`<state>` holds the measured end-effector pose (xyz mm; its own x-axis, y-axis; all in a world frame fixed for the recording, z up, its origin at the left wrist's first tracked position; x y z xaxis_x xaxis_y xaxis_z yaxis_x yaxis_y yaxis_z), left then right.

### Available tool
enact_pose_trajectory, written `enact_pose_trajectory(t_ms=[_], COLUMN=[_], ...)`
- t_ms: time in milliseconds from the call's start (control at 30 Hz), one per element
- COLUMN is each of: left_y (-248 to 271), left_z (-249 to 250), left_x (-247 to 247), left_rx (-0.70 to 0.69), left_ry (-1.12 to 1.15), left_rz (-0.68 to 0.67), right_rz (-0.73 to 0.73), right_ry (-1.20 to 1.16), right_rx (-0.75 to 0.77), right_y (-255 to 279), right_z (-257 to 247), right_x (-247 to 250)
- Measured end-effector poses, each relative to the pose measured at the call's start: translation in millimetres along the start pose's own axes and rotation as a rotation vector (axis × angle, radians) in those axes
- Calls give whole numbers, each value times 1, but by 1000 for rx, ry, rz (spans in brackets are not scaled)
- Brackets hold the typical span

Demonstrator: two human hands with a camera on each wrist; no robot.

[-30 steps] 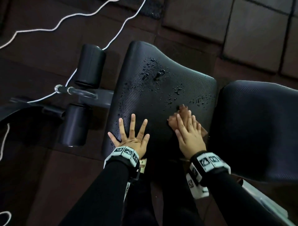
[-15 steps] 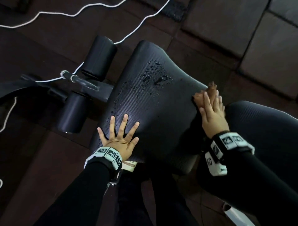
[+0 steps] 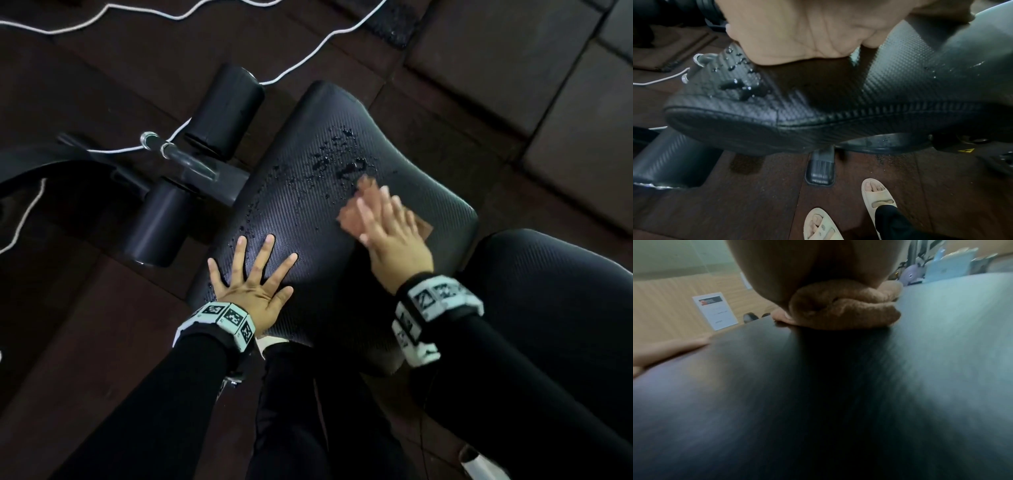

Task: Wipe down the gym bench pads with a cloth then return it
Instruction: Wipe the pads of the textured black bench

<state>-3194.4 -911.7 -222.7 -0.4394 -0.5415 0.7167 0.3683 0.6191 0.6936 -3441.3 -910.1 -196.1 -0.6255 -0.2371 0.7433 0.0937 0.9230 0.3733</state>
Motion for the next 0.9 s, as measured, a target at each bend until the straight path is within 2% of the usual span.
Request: enact_pose_trajectory(t_ms=[133,233,333,433,567,733,800,900], left_y=[0,-1,0,0,-1,12,15,15], left_z=[0,0,1,1,1,-9,-22,-44], left_x=[0,0,0,0,-2,15,17,2], left_rx=[5,2,-4,-6,-11,-57,43,315], left_ry=[11,17,26,37,68,247,328,475], left_rz=[18,22,19,27,40,259,310,194], right_rz=[97,168,197,153,97,92,141,202], right_ry=[-49,-95,-153,-137,-143,-132,-143,-200], right_rx=[-158,-282,-349,-302,-207,-191,-239,-370], right_y=[-19,12,55,77,62,4,-15,-25], right_z=[51,80,76,45,10,16,32,56], right_x=[48,58,38,7,-11,17,37,56])
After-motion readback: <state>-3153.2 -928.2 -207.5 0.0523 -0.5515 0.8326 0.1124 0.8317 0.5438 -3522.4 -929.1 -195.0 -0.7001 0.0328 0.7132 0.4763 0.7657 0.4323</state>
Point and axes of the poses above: each hand's wrist, its own y-axis away from the middle knuckle, its own x-axis out of the back of the hand, z = x × y, the point moved 7 cm from there along -y, towards the middle knuckle, and after that the axes turned 15 degrees about -y, right-handed, at the moved point
